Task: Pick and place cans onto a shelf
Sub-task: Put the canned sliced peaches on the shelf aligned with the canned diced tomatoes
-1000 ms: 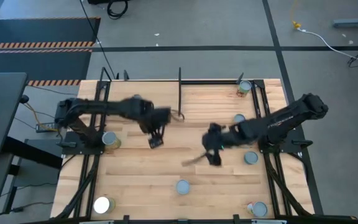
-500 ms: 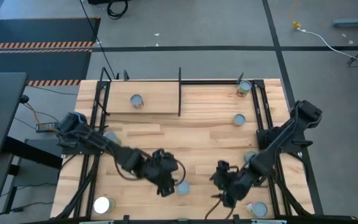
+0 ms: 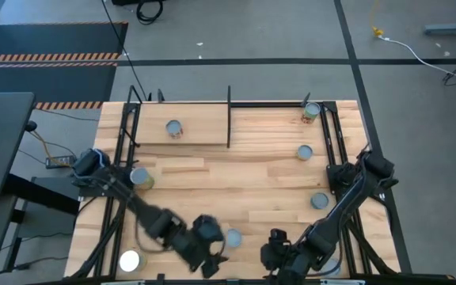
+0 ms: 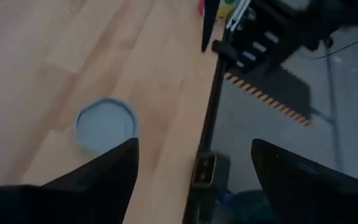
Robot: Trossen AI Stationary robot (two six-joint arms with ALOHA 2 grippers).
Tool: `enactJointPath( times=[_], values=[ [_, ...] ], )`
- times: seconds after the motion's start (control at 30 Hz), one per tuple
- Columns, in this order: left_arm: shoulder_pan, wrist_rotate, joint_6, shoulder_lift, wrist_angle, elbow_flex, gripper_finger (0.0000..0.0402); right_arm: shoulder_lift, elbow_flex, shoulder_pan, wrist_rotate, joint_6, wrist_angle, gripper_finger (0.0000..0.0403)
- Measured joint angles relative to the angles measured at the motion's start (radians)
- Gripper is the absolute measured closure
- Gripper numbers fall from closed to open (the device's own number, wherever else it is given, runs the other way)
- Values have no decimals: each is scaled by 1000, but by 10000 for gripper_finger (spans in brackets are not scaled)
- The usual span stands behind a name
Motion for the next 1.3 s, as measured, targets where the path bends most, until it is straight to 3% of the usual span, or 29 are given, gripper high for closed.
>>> enactJointPath(
  times=[0.13, 0.4, 0.53, 0.67, 0.9, 1.1, 1.3],
  values=[
    [-87, -141, 22, 0, -76, 0, 86, 31, 35, 0, -8, 34, 2, 55],
    [-78, -80, 318, 0, -60, -1, 100, 34, 26, -23, -22, 64, -25, 55],
    [-44, -88, 354, 8, -59, 0, 112, 34, 26, -49, -9, 49, -44, 55],
    [10, 28, 390, 30, -35, -1, 97, 42, 26, -66, 90, 21, -44, 55],
    [87, 223, 435, 66, -35, -1, 28, 67, 25, -110, 81, -131, -52, 52],
    [104, 73, 457, 136, -70, -2, 6, 65, 11, -145, 51, -224, -54, 39],
    [103, 40, 463, 202, -37, -1, 6, 66, -74, -170, 33, -241, -41, 39]
  ],
)
